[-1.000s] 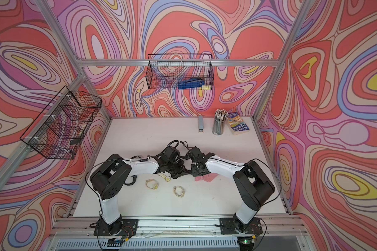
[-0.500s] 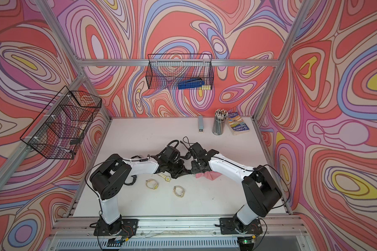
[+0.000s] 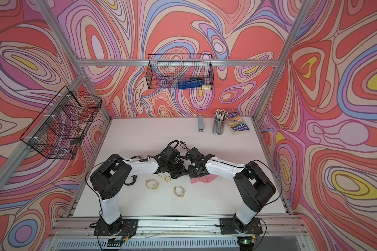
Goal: Wipe the watch dial
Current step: Wipe the dirt from the watch dial, then place the watch at the center of the board.
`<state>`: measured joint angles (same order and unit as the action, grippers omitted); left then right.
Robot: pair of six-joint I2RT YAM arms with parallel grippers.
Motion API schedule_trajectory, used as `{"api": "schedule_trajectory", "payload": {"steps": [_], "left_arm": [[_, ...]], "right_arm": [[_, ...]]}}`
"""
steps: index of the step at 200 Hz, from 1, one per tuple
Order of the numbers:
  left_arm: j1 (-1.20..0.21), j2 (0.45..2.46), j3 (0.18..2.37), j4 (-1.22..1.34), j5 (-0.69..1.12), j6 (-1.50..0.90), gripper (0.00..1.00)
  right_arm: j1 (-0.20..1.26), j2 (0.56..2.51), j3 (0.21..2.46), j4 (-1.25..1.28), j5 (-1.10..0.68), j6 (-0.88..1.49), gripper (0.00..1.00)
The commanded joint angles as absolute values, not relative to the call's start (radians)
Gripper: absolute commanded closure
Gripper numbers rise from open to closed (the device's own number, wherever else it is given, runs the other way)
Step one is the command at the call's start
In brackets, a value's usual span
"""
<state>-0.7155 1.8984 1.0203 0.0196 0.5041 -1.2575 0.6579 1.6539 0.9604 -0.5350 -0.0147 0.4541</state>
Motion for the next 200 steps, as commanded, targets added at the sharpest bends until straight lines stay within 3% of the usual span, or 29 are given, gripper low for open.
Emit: {"api": "schedule_trajectory", "payload": {"steps": [1,71,96,134,200], "left_arm": [[-0.721,1.86,1.017,0.017,0.52,-1.262,1.0],[-0.721,1.881,1.061,-0.025,0.523,-1.227,1.0],[-0.72,1.904,1.101,-0.054,0.532,-1.212,1.0],[-0.704,1.993,1.303,-0.216,0.524,-1.114,1.0],[-0.679,2.165,1.555,-0.395,0.544,-1.046,1.0]], "right_arm": [[0.601,1.712,0.917,-0.579,0.023,0.45,1.0],[0.487,1.653,0.923,-0.651,0.1,0.373,1.0],[0.401,1.552,0.919,-0.676,0.102,0.344,1.0],[0.316,1.389,0.966,-0.747,0.123,0.305,1.0],[0.316,1.349,0.948,-0.742,0.067,0.311,1.0]]}}
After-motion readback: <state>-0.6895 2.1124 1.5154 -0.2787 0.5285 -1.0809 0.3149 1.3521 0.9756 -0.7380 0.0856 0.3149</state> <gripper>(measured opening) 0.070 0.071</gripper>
